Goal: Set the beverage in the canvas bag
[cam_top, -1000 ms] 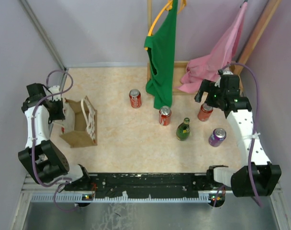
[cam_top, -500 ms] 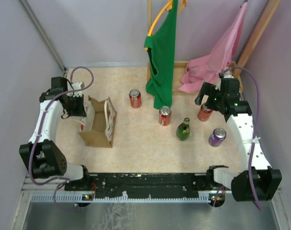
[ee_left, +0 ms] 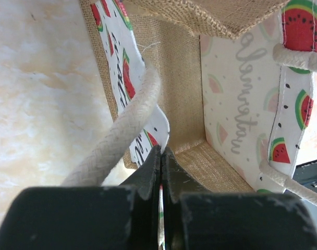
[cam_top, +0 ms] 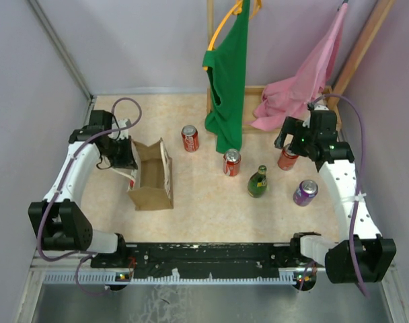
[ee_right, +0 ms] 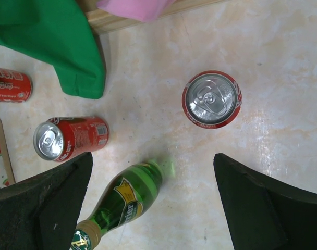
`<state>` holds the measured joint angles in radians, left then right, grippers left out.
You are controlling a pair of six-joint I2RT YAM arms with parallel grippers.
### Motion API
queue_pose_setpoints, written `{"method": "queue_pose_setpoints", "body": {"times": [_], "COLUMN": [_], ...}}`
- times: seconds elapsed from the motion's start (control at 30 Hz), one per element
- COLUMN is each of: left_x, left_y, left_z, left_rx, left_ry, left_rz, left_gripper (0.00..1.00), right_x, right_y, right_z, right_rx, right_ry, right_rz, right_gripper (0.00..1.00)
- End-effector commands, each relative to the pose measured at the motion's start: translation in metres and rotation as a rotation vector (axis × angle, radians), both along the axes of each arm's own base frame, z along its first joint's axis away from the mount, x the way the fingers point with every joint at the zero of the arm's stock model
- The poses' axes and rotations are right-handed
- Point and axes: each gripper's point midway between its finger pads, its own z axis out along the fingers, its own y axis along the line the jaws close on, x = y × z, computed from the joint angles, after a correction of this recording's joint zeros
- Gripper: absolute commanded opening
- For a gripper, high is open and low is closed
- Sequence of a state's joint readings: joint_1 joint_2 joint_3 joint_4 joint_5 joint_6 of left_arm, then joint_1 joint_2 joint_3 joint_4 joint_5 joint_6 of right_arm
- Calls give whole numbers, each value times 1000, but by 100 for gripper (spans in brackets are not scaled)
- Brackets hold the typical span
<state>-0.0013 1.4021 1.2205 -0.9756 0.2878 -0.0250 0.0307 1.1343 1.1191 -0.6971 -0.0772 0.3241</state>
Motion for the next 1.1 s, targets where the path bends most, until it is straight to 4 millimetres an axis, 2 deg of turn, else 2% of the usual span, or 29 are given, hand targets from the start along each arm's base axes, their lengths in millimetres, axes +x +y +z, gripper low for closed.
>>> {"method": "queue_pose_setpoints", "body": {"times": [0.0, 0.47, 0.8, 1.07], "left_x": [-17, -25, -32, -29], "left_y": [-13, -77, -119, -145], "left_z": [-1, 1, -1, -6], "left_rx": [-19, -57, -73, -69], "left_ry": [55, 60, 23, 3], "left_rz": [41, -10, -126, -192], "left_gripper": [0, 0, 0, 0], "right_x": [3, -12, -19, -25], "right_y": [2, 2, 1, 1], "right_z": [7, 3, 11, 12], "right_rx": [-22, -34, -34, -26], "right_ry": [-16, 4, -28, -43], "right_rz": [40, 61, 53, 44], "right_gripper": [99, 99, 99, 99]}}
